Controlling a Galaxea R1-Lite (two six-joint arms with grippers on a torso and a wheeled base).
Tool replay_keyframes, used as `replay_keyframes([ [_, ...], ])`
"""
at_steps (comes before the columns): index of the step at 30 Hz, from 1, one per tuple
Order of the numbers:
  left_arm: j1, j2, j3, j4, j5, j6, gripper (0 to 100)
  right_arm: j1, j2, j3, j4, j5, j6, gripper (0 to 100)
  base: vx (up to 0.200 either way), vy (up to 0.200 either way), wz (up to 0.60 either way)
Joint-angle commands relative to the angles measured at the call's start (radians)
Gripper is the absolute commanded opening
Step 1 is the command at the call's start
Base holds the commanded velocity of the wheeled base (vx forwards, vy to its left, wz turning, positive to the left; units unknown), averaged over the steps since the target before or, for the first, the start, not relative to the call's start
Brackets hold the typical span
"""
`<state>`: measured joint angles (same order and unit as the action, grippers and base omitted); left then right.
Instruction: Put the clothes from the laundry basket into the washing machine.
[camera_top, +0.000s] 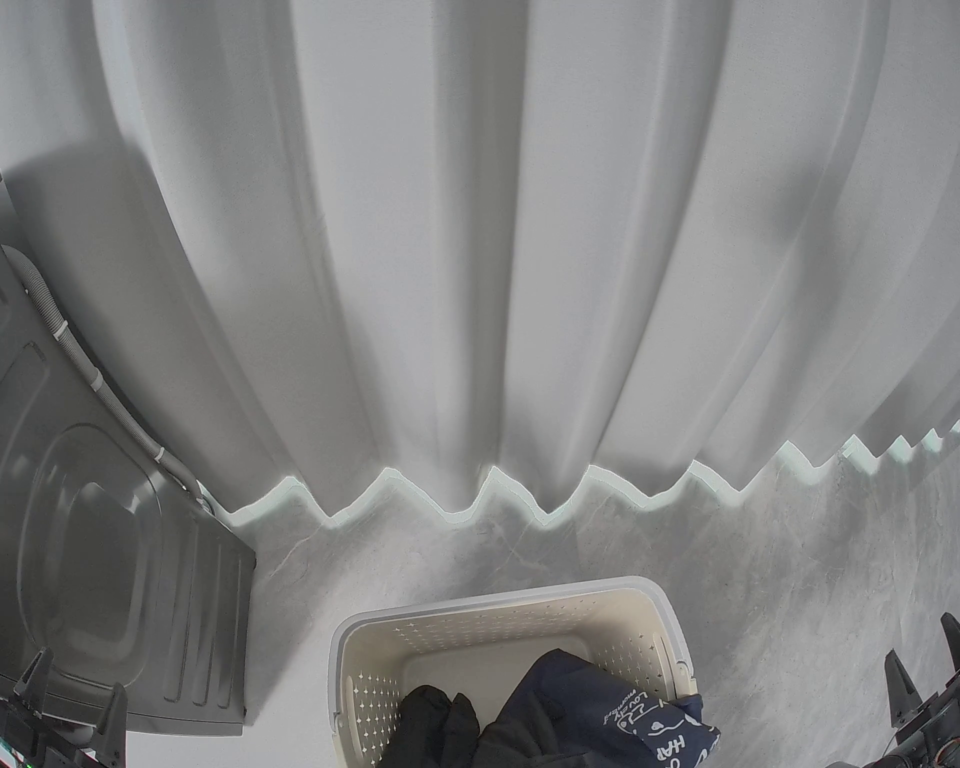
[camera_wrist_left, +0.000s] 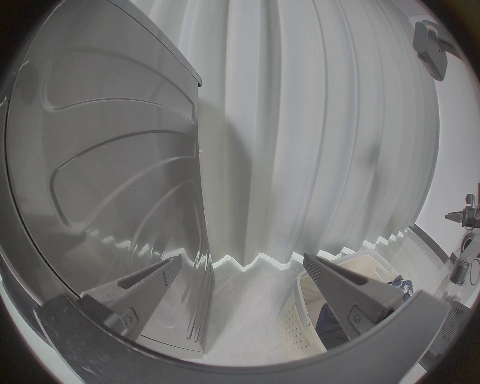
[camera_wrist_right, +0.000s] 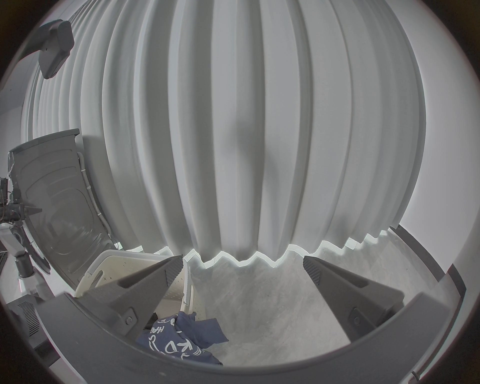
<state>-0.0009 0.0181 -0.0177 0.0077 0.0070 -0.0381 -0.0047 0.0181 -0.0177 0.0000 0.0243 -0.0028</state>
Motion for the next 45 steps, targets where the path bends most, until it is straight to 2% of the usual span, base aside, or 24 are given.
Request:
replay_keyframes([
  [1,0.001,-0.017,0.015,0.000,0.001,0.000,100,0.000,-0.018,0.018,0.000,0.000,0.000,100,0.200,0.000,0.00],
  [3,0.001,-0.017,0.015,0.000,0.001,-0.002,100,0.000,-0.018,0.018,0.000,0.000,0.000,100,0.200,0.000,0.00],
  [39,0.001,-0.017,0.015,0.000,0.001,0.000,100,0.000,-0.018,0.018,0.000,0.000,0.000,100,0.000,0.000,0.00],
  [45,0.001,-0.017,0.015,0.000,0.001,0.000,100,0.000,-0.018,0.018,0.000,0.000,0.000,100,-0.200,0.000,0.00],
])
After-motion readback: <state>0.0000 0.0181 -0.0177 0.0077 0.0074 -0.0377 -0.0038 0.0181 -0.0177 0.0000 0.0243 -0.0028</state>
